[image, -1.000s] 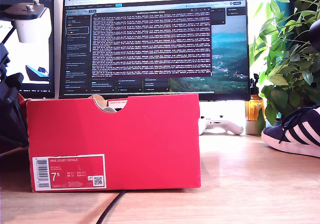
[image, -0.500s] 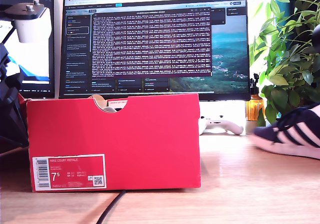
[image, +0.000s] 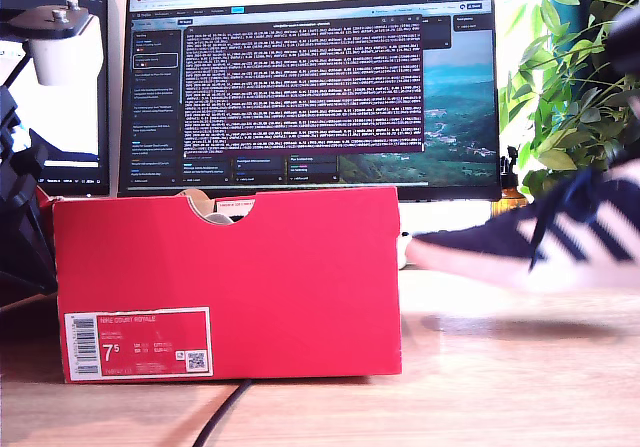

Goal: Pack the blue shoes by picking the first shoe and placing it inside the red shoebox, left side, then picking and rotating the second shoe and placing it in the shoebox

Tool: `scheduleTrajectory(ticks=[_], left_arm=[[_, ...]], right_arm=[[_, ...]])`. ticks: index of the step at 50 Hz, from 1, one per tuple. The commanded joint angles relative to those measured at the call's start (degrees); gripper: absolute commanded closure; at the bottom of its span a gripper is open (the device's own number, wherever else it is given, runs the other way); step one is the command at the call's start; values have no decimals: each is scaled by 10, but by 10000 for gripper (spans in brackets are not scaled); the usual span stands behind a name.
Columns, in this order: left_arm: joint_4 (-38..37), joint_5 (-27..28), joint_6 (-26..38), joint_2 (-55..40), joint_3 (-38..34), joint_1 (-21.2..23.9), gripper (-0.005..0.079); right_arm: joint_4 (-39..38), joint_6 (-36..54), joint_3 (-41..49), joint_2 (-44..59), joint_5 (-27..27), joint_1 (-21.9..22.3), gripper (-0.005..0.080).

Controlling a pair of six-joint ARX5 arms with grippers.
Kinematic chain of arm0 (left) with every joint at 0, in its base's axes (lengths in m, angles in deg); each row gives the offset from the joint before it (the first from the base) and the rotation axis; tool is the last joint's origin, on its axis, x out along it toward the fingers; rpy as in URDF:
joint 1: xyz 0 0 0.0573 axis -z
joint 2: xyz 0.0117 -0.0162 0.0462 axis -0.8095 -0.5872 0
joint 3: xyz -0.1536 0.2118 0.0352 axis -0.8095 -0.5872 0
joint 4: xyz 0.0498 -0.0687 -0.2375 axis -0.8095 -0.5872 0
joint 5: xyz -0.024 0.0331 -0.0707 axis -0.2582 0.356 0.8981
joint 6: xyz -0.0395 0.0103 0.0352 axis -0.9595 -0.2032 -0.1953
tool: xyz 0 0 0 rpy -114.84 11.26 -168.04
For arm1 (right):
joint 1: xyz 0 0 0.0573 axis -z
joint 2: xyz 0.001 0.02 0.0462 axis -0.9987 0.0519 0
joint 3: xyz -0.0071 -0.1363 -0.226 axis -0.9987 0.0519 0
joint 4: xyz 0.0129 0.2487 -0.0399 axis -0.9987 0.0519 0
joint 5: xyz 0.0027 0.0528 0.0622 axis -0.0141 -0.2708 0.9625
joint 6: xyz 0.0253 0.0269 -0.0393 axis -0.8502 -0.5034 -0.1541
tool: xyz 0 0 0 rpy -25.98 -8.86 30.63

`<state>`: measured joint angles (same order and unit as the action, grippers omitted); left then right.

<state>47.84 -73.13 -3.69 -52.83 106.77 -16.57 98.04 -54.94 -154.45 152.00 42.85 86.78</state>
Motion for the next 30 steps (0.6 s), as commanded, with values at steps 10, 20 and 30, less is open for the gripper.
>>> scheduleTrajectory(ticks=[10, 20, 30], left_arm=[[6, 3, -5, -3, 6, 2, 759], [6, 3, -5, -3, 6, 2, 759], [6, 3, -5, -3, 6, 2, 758]], right_arm=[[35, 219, -118, 0, 9, -1, 762], [-1, 330, -211, 0, 112, -20, 762], [-66, 433, -262, 0, 276, -66, 762]])
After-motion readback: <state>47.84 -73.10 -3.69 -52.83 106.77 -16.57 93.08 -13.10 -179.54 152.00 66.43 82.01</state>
